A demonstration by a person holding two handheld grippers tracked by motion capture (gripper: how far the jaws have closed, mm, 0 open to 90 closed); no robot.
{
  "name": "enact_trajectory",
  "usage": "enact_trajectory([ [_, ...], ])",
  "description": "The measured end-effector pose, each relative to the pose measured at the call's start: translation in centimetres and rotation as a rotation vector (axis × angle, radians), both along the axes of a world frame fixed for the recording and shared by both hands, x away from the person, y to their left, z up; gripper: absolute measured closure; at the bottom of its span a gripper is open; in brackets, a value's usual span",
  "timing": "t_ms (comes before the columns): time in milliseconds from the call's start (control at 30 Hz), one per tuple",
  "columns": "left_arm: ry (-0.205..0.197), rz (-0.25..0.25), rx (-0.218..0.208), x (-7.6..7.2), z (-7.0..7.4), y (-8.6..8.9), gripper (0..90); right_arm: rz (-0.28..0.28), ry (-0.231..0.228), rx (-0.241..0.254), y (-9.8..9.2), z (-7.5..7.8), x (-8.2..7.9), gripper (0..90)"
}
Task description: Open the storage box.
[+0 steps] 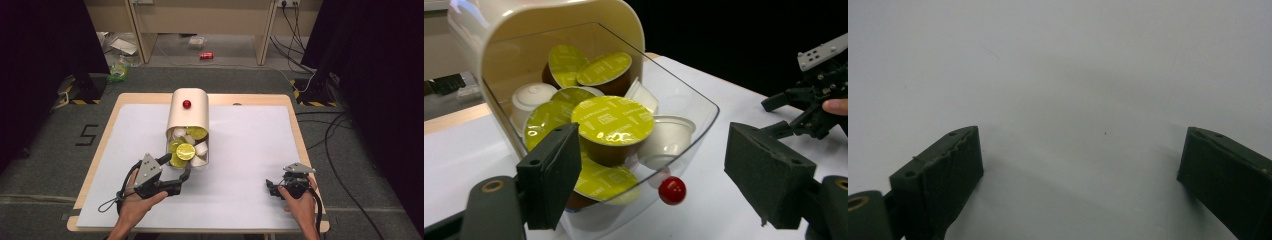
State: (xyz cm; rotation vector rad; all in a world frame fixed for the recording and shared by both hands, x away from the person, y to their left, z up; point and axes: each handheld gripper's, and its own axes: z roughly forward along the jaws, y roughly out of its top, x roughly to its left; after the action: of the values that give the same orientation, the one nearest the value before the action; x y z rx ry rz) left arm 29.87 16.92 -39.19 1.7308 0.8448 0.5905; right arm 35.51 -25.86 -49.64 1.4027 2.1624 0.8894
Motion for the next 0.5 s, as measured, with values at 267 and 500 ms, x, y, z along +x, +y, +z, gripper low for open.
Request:
enact_trajectory([
  [267,-0.027,0.064,0.015,1.0,0.4,0.3,23.0,0.000,-0.001,-0.001,0.0,0.0,0.0,4.3],
  [500,-0.030,0.091,0.037,2.0,0.1,-0.1,24.0,0.000,0.000,-0.001,0.0,0.0,0.0,4.3],
])
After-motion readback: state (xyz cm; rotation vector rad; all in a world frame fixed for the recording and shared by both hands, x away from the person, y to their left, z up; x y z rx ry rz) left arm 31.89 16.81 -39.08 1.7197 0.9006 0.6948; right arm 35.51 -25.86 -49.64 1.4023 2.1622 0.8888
